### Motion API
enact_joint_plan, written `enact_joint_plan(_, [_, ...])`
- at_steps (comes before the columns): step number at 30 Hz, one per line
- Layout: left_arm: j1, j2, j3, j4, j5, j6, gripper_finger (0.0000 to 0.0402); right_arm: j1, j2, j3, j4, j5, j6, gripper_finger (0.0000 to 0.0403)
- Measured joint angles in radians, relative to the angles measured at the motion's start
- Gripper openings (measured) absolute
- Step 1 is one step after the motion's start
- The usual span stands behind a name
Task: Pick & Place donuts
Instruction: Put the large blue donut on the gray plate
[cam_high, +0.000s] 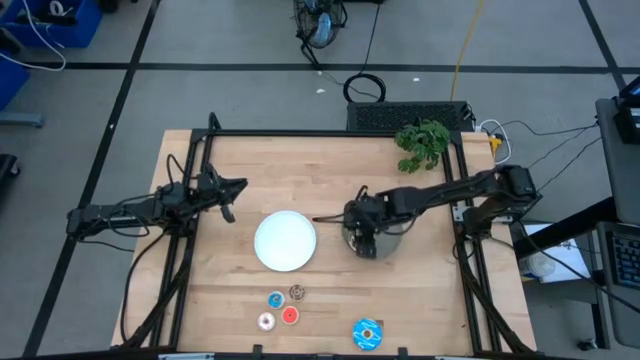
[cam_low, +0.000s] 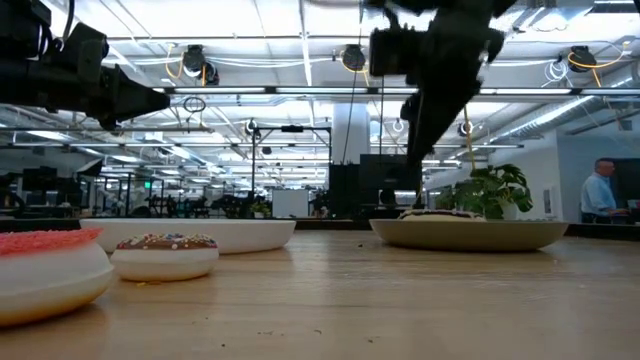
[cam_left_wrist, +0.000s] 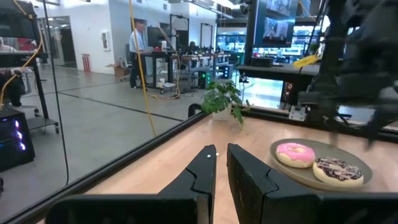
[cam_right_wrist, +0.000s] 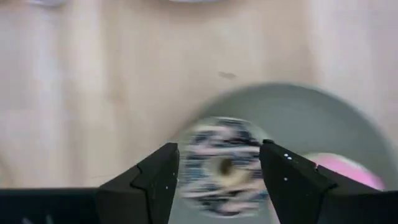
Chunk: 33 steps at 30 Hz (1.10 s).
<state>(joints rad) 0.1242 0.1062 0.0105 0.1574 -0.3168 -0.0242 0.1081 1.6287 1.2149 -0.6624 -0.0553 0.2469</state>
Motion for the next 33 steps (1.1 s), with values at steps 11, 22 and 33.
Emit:
enact_joint_plan(11, [0.0,0.0,0.0,0.004,0.0,0.003,0.0047,0.326,-0.005,-0.018,0.119,0.195,0.136,0.0094])
enact_joint_plan(22, [0.0,0.0,0.0,0.011,0.0,0.027,0.0047,0.401,-0.005,-0.167,0.361,0.275,0.086,0.0021])
enact_joint_plan(33, [0.0,0.0,0.0,0.003,0.0,0.03,0.0047,0.398,-0.005,-0.37,0.824,0.291,0.021,0.0001])
